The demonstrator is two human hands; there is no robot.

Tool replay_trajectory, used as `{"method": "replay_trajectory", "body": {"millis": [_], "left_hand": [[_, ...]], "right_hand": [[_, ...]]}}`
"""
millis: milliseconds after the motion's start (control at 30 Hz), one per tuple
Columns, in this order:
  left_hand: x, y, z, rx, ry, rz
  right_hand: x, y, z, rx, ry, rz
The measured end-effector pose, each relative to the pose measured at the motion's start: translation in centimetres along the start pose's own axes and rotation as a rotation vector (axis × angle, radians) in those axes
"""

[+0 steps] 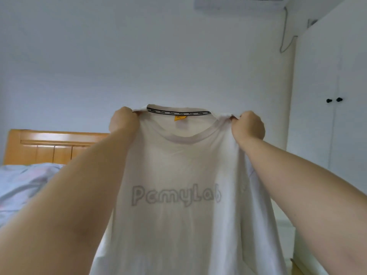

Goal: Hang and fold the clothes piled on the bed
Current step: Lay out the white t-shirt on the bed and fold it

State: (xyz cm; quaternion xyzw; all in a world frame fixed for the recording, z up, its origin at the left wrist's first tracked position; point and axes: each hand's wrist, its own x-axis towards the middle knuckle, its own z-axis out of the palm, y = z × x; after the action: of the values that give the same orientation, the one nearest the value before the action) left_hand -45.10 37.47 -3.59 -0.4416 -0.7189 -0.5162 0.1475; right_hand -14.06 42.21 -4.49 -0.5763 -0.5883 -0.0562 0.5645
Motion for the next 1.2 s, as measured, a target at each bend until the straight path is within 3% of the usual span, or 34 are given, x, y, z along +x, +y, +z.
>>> {"method": "replay_trajectory", "body": {"millis": [367,567,700,800,867,967,1033,1133,1200], "left_hand": [[-2.8,-14.2,15.9,0.25,-0.15,-0.275],[-7.7,-20.8,24.1,0.496,-0.421,-0.256],[-11.8,-25.3,28.6,0.282,-0.589,-0.487],[-13.0,-27.3,31.6,0.007,-0.614,-0.739],[-13.2,-28.3,33.8,-0.144,-0.613,-0.847],[-12.1,-28.8,37.1,-0.186,-0.592,-0.789],[-11.0,-28.1,38.5,-0.194,-0.572,-0.696],[-11.8,-26.6,39.5,-0.308,-0.648,-0.555],[-14.9,-27.4,40.6,-0.16,-0.785,-0.334]], "right_hand": [[-5.2,6.7,21.6,-0.066,-0.303,0.055],[-10.5,13.7,29.7,-0.358,-0.658,0.155],[-15.1,18.5,33.2,-0.3,-0.829,0.324],[-17.0,20.1,36.1,-0.161,-0.899,0.548],[-17.4,20.4,38.2,-0.126,-0.937,0.571],[-16.4,20.3,41.5,-0.18,-0.912,0.354],[-15.7,19.6,43.1,-0.085,-0.9,0.253],[-16.5,19.1,44.1,0.135,-0.999,0.338],[-18.8,20.2,44.1,0.184,-1.034,0.403]]}}
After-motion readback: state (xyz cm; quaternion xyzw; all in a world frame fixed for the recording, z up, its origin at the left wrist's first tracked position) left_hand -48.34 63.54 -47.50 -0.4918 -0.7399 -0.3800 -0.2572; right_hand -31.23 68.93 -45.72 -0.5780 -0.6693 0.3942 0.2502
